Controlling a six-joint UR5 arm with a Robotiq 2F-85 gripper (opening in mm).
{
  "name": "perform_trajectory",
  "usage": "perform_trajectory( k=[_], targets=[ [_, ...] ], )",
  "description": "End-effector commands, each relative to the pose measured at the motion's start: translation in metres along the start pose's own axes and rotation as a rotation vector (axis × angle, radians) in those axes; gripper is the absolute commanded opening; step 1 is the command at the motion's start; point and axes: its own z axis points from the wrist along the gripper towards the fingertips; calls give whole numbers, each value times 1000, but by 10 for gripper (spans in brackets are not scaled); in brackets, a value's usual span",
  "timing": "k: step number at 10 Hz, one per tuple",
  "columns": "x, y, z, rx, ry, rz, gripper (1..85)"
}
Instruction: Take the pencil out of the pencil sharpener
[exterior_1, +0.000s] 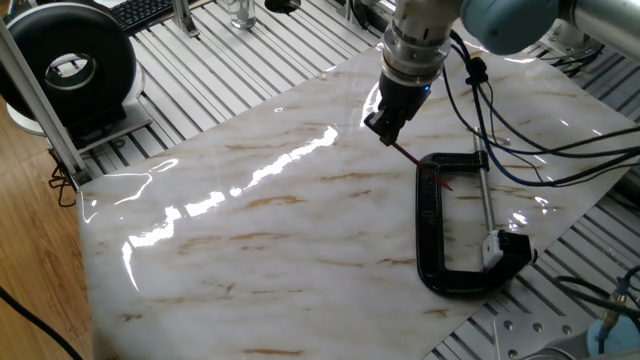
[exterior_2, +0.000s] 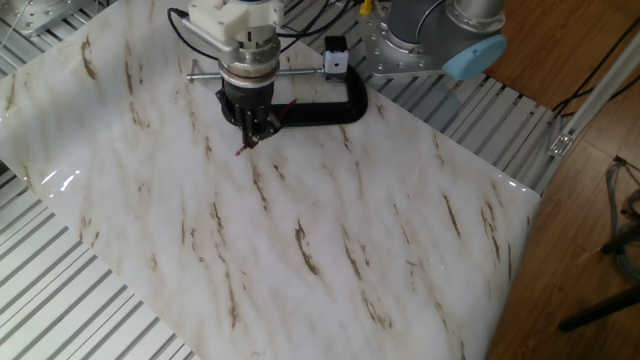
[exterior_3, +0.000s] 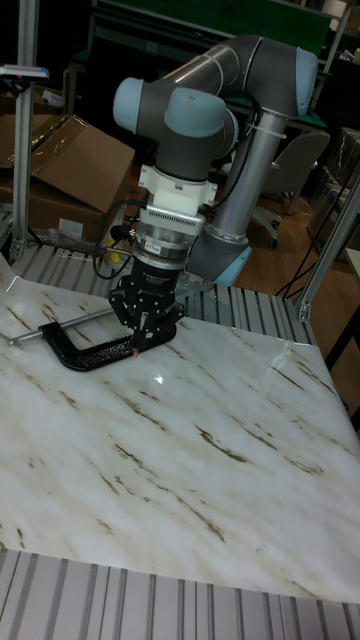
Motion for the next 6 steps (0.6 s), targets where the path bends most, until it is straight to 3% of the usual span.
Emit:
perform_trajectory(
  k=[1, 3, 5, 6],
  targets=[
    [-16, 8, -3, -33, -60, 59, 10],
    [-23, 9, -3, -37, -75, 28, 10],
    [-60, -9, 4, -18, -4, -2, 10],
    [-74, -7, 9, -35, 31, 18, 10]
  ],
)
